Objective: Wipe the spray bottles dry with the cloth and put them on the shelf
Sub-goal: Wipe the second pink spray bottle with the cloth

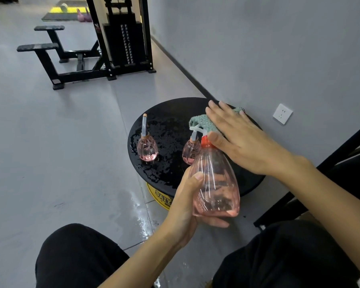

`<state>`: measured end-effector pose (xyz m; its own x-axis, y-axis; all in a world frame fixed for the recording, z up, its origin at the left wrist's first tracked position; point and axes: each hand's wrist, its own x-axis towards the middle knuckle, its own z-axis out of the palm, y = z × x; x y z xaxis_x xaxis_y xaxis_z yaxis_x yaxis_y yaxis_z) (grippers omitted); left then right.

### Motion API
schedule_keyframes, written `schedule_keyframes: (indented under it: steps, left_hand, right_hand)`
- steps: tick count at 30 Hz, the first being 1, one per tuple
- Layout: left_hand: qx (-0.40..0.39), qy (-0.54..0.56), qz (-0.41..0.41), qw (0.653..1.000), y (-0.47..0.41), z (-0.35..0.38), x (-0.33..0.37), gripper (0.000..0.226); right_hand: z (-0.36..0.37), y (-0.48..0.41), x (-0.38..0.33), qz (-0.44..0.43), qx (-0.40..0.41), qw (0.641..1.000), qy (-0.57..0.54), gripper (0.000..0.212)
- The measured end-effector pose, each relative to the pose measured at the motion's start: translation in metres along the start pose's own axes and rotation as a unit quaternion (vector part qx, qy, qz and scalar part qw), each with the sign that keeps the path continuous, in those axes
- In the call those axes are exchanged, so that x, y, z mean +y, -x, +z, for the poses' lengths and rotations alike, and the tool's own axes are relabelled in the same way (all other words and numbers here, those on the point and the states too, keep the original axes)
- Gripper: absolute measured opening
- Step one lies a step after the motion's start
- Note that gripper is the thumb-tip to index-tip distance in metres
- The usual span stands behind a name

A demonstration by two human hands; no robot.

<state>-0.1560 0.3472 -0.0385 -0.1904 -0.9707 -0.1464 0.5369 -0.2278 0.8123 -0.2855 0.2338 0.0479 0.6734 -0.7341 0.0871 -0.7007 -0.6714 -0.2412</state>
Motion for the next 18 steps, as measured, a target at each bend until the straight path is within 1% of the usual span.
schedule_keyframes:
  steps: [2,5,6,8,9,10,12,14,16,18]
  left_hand:
    - [0.002,0.0,0.001,1.0,0.0,-0.002,-0.001,0.091]
    - [0.002,0.004,0.005,1.0,0.0,-0.006,-0.001,0.077]
    - [0.001,0.003,0.003,1.0,0.0,-0.007,-0.001,0.078]
    - [0.001,-0.001,-0.005,1.0,0.001,-0.006,0.0,0.091]
    - [0.001,0.0,-0.007,1.0,0.0,-0.005,0.0,0.096]
    - [0.001,0.001,-0.005,1.0,0.0,-0.005,0.0,0.097]
    - [0.002,0.006,-0.002,1.0,-0.001,-0.004,-0.001,0.092]
    - [-0.002,0.012,-0.003,1.0,0.0,-0.003,-0.002,0.091]
    - [-0.006,0.022,0.006,1.0,-0.001,-0.005,-0.002,0.086]
    - [0.002,0.036,0.018,0.999,-0.002,-0.008,0.0,0.075]
  right_hand:
    - [0.005,0.005,-0.005,-0.011,-0.018,1.0,-0.005,0.093]
    - [0.009,0.017,-0.016,-0.043,-0.042,0.998,-0.028,0.083]
    - [0.009,0.02,-0.016,-0.053,-0.045,0.997,-0.034,0.08]
    - [0.007,0.02,-0.01,-0.062,-0.045,0.996,-0.046,0.078]
    - [0.007,0.018,-0.005,-0.059,-0.037,0.996,-0.048,0.079]
    - [0.006,0.015,0.0,-0.05,-0.025,0.997,-0.045,0.083]
    - [0.006,0.01,0.007,-0.024,0.002,0.999,-0.036,0.089]
    - [0.007,0.009,0.008,-0.015,0.01,0.999,-0.034,0.092]
    - [0.011,0.015,0.003,-0.026,-0.004,0.999,-0.037,0.088]
    - [0.017,0.026,-0.004,-0.041,-0.016,0.998,-0.052,0.083]
